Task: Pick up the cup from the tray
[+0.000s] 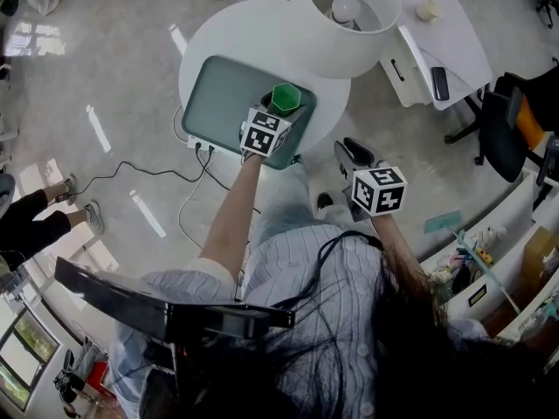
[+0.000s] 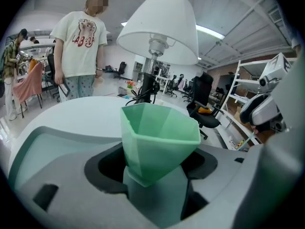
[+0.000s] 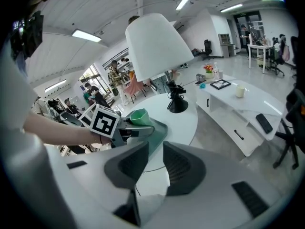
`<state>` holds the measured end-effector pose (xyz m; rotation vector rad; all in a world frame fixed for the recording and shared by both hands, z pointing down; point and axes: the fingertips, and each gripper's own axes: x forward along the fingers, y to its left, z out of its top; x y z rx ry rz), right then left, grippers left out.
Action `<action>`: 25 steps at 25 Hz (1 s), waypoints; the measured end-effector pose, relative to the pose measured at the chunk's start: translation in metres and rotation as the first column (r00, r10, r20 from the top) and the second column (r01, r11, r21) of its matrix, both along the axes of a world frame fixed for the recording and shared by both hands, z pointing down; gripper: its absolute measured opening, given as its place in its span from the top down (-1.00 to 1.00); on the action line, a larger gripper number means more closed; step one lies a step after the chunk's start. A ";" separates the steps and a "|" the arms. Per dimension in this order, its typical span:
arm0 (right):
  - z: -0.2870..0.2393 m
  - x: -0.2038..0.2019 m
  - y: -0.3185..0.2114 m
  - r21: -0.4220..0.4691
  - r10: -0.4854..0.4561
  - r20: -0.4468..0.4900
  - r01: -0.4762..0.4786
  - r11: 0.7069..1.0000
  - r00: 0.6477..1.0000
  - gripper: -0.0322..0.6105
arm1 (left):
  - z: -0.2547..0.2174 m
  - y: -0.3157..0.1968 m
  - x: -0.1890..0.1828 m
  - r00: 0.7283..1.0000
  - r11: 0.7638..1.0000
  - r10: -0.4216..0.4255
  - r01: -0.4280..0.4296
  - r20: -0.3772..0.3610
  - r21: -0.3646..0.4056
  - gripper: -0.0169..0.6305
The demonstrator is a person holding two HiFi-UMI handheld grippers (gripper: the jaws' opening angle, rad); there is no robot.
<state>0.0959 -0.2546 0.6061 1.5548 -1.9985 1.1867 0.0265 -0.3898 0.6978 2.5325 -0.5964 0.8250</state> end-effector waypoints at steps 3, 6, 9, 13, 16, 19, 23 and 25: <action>-0.004 0.004 0.005 0.013 -0.001 0.004 0.001 1.000 1.000 0.56 | -0.014 0.008 -0.001 1.000 1.000 -0.020 0.020 -0.022 0.017 -0.10; -0.009 0.008 0.011 0.031 -0.004 0.006 0.004 1.000 1.000 0.56 | -0.027 0.020 -0.002 0.998 0.998 -0.049 0.051 -0.046 0.032 -0.10; -0.013 0.014 0.018 0.047 -0.013 0.010 0.012 0.999 1.000 0.56 | -0.041 0.034 0.000 0.995 0.996 -0.070 0.073 -0.067 0.043 -0.10; -0.018 0.026 0.027 0.071 -0.021 0.011 0.020 0.997 1.000 0.56 | -0.064 0.049 0.000 0.989 0.991 -0.110 0.117 -0.096 0.067 -0.10; -0.023 0.031 0.036 0.090 -0.032 0.014 0.030 0.995 0.999 0.56 | -0.082 0.062 -0.002 0.984 0.984 -0.144 0.155 -0.108 0.093 -0.10; -0.026 0.032 0.046 0.111 -0.055 0.025 0.052 0.992 0.998 0.56 | -0.101 0.076 -0.007 0.977 0.975 -0.178 0.192 -0.121 0.116 -0.09; -0.034 0.029 0.064 0.145 -0.096 0.047 0.088 0.986 0.994 0.56 | -0.121 0.103 -0.010 0.968 0.964 -0.204 0.224 -0.145 0.141 -0.10; -0.038 0.027 0.073 0.160 -0.113 0.054 0.103 0.982 0.992 0.56 | -0.129 0.120 -0.012 0.964 0.959 -0.220 0.242 -0.150 0.145 -0.10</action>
